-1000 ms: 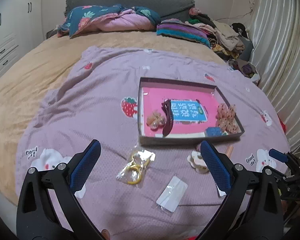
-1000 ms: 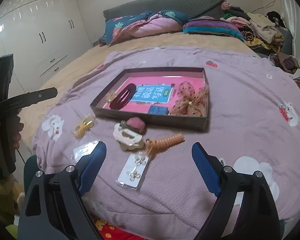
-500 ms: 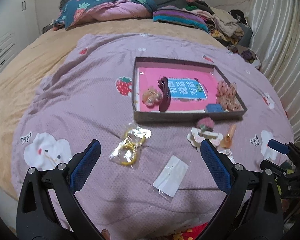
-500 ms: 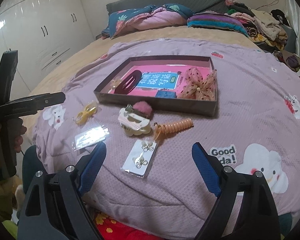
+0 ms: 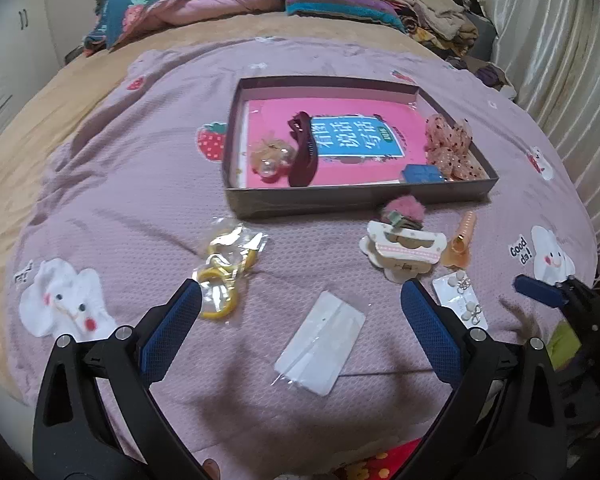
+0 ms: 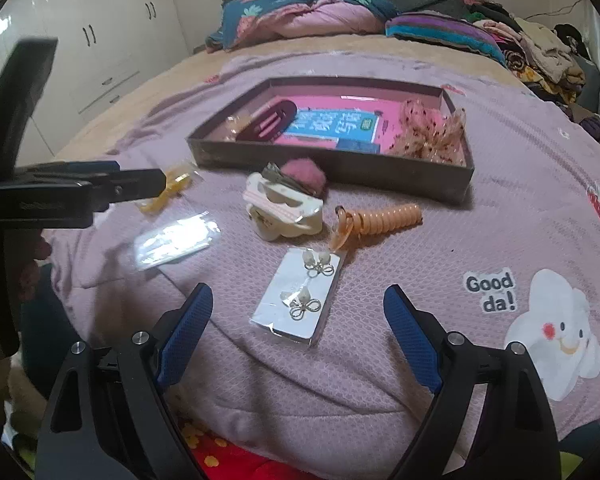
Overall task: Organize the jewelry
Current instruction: 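Grasp the pearl earring card with the right tool while the left tool grasps the white cloud clip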
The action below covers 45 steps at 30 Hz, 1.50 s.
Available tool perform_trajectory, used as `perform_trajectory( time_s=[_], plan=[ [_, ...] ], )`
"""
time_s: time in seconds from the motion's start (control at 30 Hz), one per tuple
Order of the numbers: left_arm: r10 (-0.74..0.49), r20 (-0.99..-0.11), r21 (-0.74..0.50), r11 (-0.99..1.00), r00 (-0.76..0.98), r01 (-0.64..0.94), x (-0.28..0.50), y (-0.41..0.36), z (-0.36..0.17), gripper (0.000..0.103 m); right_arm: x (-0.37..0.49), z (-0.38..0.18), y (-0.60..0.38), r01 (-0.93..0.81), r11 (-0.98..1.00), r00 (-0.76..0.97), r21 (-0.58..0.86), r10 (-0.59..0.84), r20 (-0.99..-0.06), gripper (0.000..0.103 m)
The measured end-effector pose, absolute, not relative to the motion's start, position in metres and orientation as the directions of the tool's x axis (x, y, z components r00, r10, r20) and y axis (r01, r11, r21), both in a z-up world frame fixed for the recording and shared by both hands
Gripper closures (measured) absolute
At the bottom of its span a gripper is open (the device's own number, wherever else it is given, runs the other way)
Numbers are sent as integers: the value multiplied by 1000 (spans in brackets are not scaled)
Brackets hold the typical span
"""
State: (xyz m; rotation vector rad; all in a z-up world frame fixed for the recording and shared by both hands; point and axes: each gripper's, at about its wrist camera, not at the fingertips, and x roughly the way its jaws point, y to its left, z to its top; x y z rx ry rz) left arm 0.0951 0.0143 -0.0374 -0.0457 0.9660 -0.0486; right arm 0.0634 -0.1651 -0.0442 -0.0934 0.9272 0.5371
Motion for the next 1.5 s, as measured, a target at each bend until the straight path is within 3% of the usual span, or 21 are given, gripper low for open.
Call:
perform_trajectory(
  time_s=[0.07,0.27,0.43,0.93,1.07,1.23,1.33,1.5],
  plan=[
    [-67,-823,-61,998,565,29,99,11,-39,10,67,-52,-162,-471,870,477,143,388,-788,17],
    [-101,-834,-74,995,542,71,112,-7,-49,10,77,-70,-157,-462,878,461,124,357,-813,32],
    [-134,-842,-91,990,522,108,122,-23,-57,10,79,-76,-163,-457,883,458,106,336,-823,63],
    [-195,-866,-138,978,461,154,156,-56,-87,14,94,-59,-236,-314,943,534,111,272,-800,68],
    [-212,-866,-159,975,453,154,160,-58,-93,32,97,-43,-246,-301,947,570,114,275,-775,68],
    [-200,-865,-138,977,459,165,158,-60,-88,33,100,-22,-250,-314,943,606,112,290,-741,68],
    [-218,-860,-156,973,461,169,153,-56,-80,45,103,-9,-251,-325,939,623,112,302,-722,68],
    [-226,-850,-162,972,476,171,149,-49,-64,45,109,4,-252,-332,936,639,119,315,-702,68]
  ],
)
